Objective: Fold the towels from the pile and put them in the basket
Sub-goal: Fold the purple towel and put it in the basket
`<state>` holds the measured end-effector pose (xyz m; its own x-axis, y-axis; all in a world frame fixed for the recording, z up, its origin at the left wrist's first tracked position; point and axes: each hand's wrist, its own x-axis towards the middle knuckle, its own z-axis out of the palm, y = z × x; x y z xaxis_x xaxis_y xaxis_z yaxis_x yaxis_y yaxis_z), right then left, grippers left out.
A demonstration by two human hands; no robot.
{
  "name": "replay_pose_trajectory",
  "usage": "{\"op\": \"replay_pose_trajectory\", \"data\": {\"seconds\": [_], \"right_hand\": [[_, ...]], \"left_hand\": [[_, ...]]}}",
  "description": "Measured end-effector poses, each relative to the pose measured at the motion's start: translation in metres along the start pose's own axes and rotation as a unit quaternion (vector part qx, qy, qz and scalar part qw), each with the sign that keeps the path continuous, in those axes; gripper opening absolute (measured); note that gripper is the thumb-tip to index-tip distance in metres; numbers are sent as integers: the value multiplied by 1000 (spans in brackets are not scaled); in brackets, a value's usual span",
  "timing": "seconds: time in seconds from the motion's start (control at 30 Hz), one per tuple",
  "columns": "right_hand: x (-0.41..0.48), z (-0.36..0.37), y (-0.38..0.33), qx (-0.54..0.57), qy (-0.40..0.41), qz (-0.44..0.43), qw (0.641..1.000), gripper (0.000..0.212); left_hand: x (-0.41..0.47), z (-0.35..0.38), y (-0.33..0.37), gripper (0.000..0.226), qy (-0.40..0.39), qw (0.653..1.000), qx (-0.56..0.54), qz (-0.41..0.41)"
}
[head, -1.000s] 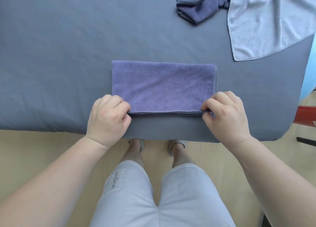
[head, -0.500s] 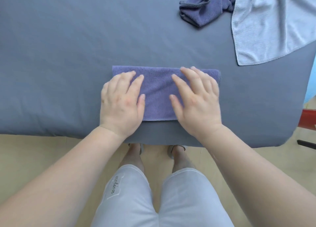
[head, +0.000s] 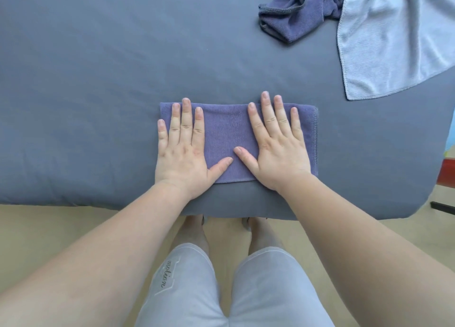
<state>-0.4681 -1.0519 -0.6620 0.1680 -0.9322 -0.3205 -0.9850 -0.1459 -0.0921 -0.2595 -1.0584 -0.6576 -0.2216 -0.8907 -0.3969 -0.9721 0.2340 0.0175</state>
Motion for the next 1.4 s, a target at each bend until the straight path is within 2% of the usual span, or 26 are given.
{"op": "replay_pose_trajectory", "data": {"seconds": [0.23, 0.37, 0.43, 0.5, 0.6, 0.67, 0.83, 0.93, 1.03, 1.2, 1.4], "right_hand": [[-6, -3, 41, -21, -22, 64, 998, 96], [-9, -19, 27, -34, -7, 100, 994, 93], [-11, -28, -1, -7, 27, 76, 997, 89], [-11, -25, -32, 15, 41, 14, 999, 82], [-6, -6, -53, 23, 18, -28, 999, 72], [-4, 3, -48, 31, 4, -26, 999, 70], [-14, 6, -2, 27, 12, 67, 997, 78], [-22, 4, 22, 11, -2, 112, 994, 82], [-21, -4, 12, 3, -7, 134, 991, 85], [-15, -9, -52, 17, 16, 30, 999, 89], [-6, 4, -68, 32, -9, 75, 997, 93]], "left_hand": [[3, -2, 1, 127, -15, 1000, -12, -3], [2, -4, 1, 130, -13, 1000, -12, -4], [2, -4, 1, 131, -13, 1000, -16, -7], [1, -4, 2, 126, -14, 999, -27, -13], [1, -3, 3, 114, 0, 1000, -28, -13], [1, -2, 1, 116, 6, 999, -34, -10], [-1, 0, -10, 132, 10, 999, -39, 23], [0, -3, -24, 122, 13, 999, -27, 14], [-2, -4, -36, 108, 20, 1000, -2, 3], [-15, -3, -46, 90, 45, 997, -49, -32], [-25, 5, -54, 76, 43, 995, -88, 10]]}}
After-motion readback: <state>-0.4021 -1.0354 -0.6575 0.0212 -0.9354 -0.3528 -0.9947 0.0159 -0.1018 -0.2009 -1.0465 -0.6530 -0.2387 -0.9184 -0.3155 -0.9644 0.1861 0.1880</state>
